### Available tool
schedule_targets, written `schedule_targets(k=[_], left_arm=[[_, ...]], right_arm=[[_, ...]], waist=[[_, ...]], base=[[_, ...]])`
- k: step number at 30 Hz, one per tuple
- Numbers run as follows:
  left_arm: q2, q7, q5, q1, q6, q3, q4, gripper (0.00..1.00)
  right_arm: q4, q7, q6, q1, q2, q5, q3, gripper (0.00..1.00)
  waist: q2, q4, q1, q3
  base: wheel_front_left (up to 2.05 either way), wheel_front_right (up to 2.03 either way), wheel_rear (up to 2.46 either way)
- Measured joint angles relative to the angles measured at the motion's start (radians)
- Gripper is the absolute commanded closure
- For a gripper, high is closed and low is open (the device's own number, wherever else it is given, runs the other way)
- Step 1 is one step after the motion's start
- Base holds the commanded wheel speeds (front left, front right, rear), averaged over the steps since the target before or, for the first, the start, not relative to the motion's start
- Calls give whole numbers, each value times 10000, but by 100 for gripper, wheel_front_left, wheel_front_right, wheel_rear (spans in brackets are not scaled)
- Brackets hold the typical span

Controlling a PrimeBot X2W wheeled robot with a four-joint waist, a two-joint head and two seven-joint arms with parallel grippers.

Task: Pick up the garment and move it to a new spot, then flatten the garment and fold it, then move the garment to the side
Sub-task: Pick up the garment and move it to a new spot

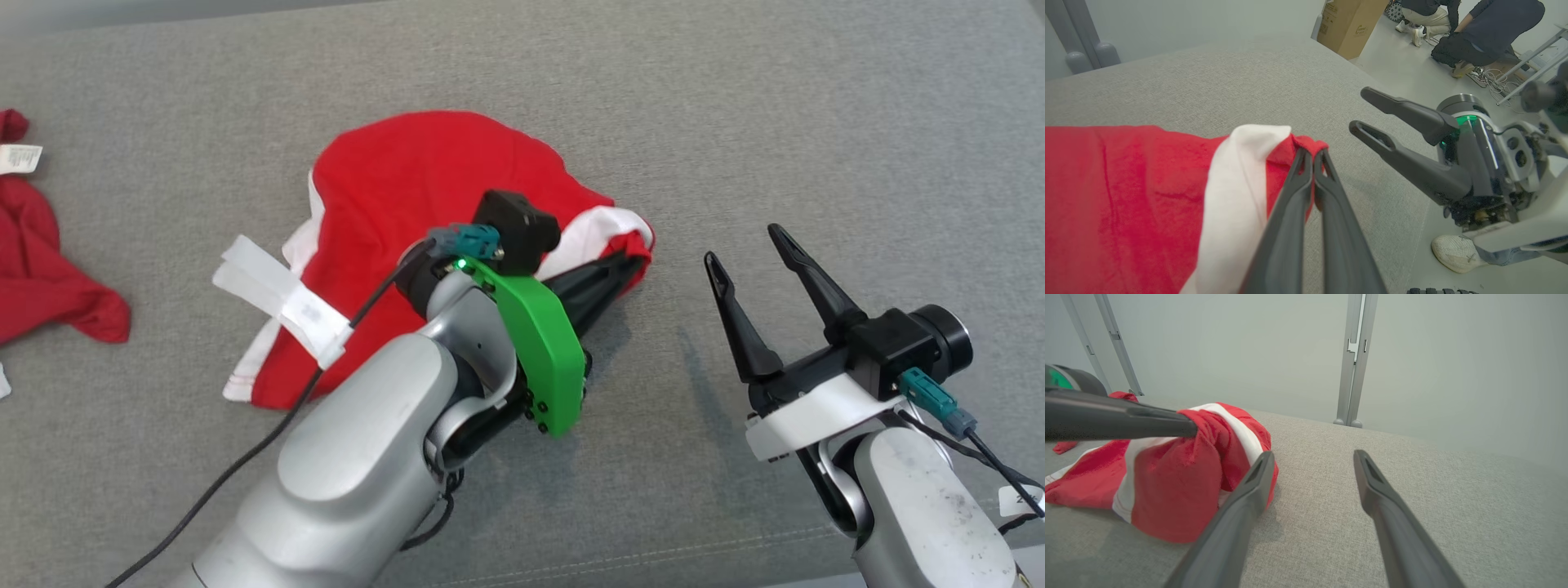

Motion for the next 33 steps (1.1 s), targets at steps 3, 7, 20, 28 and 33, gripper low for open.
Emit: schedule_targets(k=[3, 7, 20, 28, 33], left_arm=[[31, -92, -167, 247, 8, -476, -307, 100], [115, -194, -326, 299, 10, -897, -765, 100], [107, -211, -491, -219, 1524, -228, 318, 100], [514, -105, 418, -453, 2019, -140, 2199, 100], [198, -401, 44, -420, 2036, 15, 2470, 61]], right_arm=[[15, 0, 2, 54, 92, 2, 0, 0], [46, 0, 2, 199, 84, 2, -171, 0], [-31, 0, 0, 627, 58, 2, -341, 0], [27, 0, 167, 586, 295, -12, 228, 0], [188, 0, 176, 596, 303, -10, 280, 0]], waist=[[0, -335, 0, -142], [0, -746, 0, -319], [0, -1141, 0, -715], [0, -1578, 0, -636], [0, -1883, 0, -540]], base=[[0, 0, 0], [0, 0, 0], [0, 0, 0], [0, 0, 0], [0, 0, 0]])
